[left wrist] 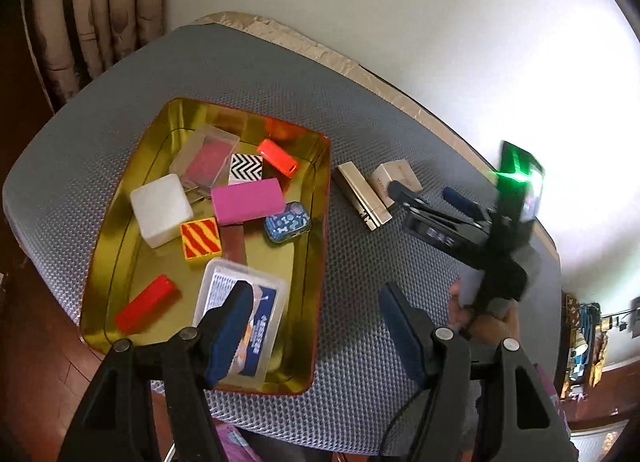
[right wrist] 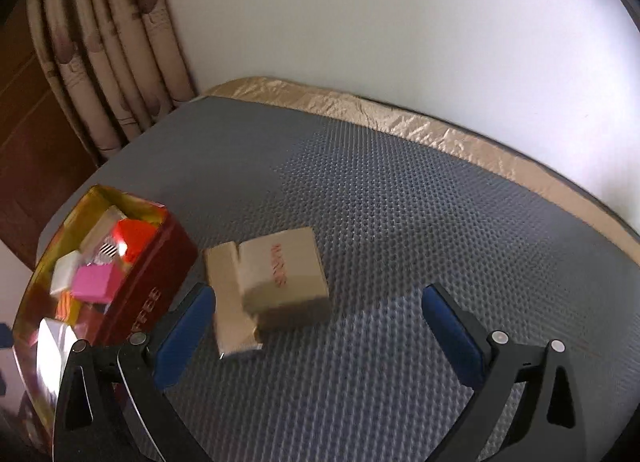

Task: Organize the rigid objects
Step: 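Grasp the MARUBI cardboard box with the right tool, then grasp the gold ribbed case with left tool while right lifts MARUBI box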

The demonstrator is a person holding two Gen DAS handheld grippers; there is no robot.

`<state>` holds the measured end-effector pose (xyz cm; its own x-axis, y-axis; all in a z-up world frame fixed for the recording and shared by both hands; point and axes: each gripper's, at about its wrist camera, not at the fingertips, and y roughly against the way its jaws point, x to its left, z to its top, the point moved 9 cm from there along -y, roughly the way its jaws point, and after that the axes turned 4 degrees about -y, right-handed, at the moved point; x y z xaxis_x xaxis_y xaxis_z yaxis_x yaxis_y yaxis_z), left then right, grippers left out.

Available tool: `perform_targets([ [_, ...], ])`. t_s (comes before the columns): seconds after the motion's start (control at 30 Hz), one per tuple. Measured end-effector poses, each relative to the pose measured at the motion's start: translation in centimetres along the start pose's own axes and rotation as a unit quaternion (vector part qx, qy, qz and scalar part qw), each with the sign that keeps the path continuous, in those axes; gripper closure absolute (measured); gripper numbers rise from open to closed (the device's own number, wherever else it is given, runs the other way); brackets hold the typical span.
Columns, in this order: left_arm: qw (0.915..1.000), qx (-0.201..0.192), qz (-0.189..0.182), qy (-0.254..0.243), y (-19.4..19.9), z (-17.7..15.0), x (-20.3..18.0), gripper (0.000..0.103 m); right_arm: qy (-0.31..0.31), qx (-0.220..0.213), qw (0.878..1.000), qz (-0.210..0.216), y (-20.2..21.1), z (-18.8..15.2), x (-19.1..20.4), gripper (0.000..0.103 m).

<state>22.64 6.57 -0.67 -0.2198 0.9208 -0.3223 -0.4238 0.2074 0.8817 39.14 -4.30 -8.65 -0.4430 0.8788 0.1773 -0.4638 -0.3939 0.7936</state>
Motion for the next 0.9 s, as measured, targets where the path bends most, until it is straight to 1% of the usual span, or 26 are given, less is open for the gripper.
perform_targets([
  [0.07, 1.0000, 0.005, -0.003, 0.003, -0.5, 0.2, 0.0, 0.035, -0.010, 0.013, 1.000, 0.000, -1.6, 0.0, -0.7, 0.002],
  [0.1, 0.9999, 0.008, -0.004, 0.005, -0.7, 0.2, 0.0, 0.035, -0.017, 0.018, 1.000, 0.004, -2.4, 0.0, -0.7, 0.007],
  [0.13, 0.9999, 0.012, -0.005, 0.007, -1.0, 0.2, 0.0, 0.035, -0.022, 0.026, 0.999, 0.016, -2.9, -0.1, -0.8, 0.021],
  [0.17, 0.9998, 0.017, -0.005, 0.007, -1.3, 0.1, 0.0, 0.035, -0.025, 0.042, 0.999, 0.025, -3.7, -0.5, -0.9, 0.029],
  [0.2, 0.9998, 0.020, -0.005, 0.007, -1.7, 0.2, -0.1, 0.035, -0.019, 0.047, 0.999, 0.017, -4.1, -0.7, -0.9, 0.039],
  [0.23, 0.9997, 0.023, -0.005, 0.008, -1.9, 0.2, -0.2, 0.035, -0.007, 0.039, 0.999, 0.005, -4.0, -0.6, -0.9, 0.056],
  [0.27, 0.9997, 0.023, -0.005, 0.008, -2.0, 0.2, -0.4, 0.035, -0.001, 0.042, 0.999, 0.005, -3.9, -0.8, -1.0, 0.060],
  [0.33, 0.9997, 0.025, -0.004, 0.007, -2.1, 0.3, -0.8, 0.035, -0.003, 0.036, 0.999, 0.002, -2.9, -1.1, -1.8, 0.061],
  [0.43, 0.9997, 0.022, -0.007, -0.006, -2.2, 0.8, -2.1, 0.035, 0.000, 0.019, 1.000, -0.019, -0.6, -2.1, -3.9, 0.061],
  [0.5, 0.9994, 0.025, -0.002, -0.023, -2.4, 0.9, -3.4, 0.035, -0.003, 0.007, 0.999, -0.049, 1.7, -3.5, -6.5, 0.060],
  [0.53, 0.9991, 0.028, -0.006, -0.033, -2.7, 1.1, -4.4, 0.035, -0.007, 0.004, 0.998, -0.062, 2.6, -4.1, -7.8, 0.060],
  [0.57, 0.9989, 0.030, -0.009, -0.036, -2.9, 1.3, -5.1, 0.035, -0.010, 0.002, 0.996, -0.085, 3.9, -5.2, -9.5, 0.061],
  [0.63, 0.9984, 0.041, -0.015, -0.037, -3.8, 1.8, -6.8, 0.035, -0.011, 0.001, 0.991, -0.136, 6.3, -7.3, -13.1, 0.060],
  [0.7, 0.9983, 0.045, -0.020, -0.031, -4.9, 2.6, -8.3, 0.035, -0.017, -0.001, 0.985, -0.172, 8.2, -9.3, -16.1, 0.060],
  [0.77, 0.9981, 0.053, -0.011, -0.027, -6.6, 3.6, -9.7, 0.035, -0.029, 0.000, 0.980, -0.196, 9.9, -11.2, -18.7, 0.060],
  [0.83, 0.9973, 0.071, 0.003, -0.014, -8.7, 4.4, -10.5, 0.035, -0.039, 0.002, 0.977, -0.211, 10.8, -13.0, -20.7, 0.060],
  [0.9, 0.9967, 0.081, 0.009, 0.003, -10.2, 4.9, -10.8, 0.035, -0.060, -0.010, 0.979, -0.193, 11.7, -14.1, -21.7, 0.060],
])
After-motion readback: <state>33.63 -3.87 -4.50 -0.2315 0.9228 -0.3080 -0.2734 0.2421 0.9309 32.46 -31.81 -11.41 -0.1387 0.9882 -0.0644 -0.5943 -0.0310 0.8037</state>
